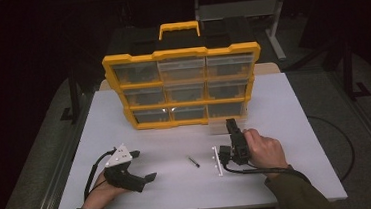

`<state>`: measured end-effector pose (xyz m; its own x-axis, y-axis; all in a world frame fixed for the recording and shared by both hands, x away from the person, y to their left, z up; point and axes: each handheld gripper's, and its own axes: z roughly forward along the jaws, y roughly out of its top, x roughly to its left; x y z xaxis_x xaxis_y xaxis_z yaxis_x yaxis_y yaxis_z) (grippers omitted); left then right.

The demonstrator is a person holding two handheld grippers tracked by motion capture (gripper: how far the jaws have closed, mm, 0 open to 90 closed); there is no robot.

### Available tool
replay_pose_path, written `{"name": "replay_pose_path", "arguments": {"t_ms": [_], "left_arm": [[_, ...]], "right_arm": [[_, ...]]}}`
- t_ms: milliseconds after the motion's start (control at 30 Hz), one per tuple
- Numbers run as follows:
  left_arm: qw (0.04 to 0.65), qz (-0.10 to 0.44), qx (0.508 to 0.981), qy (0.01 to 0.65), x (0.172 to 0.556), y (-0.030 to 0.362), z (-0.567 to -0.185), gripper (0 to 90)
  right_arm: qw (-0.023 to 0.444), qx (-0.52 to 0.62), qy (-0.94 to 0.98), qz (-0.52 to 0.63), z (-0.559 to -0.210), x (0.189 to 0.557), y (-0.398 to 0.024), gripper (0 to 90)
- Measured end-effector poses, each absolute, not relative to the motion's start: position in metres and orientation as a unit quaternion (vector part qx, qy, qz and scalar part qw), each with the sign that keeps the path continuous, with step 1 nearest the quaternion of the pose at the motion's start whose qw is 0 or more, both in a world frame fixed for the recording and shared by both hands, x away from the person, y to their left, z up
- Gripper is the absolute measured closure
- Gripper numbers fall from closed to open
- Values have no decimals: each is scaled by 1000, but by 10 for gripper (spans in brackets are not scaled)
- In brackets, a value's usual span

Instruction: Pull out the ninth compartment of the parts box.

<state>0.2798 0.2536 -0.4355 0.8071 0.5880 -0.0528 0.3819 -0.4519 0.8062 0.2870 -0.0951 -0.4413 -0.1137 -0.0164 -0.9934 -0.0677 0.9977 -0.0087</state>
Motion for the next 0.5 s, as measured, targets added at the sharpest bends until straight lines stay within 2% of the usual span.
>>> {"name": "replay_pose_path", "arguments": {"t_ms": [500], "left_arm": [[438,118,844,288,280,253,-436,0]], "right_arm": [[663,-37,747,23,-441,278,-97,767]]}}
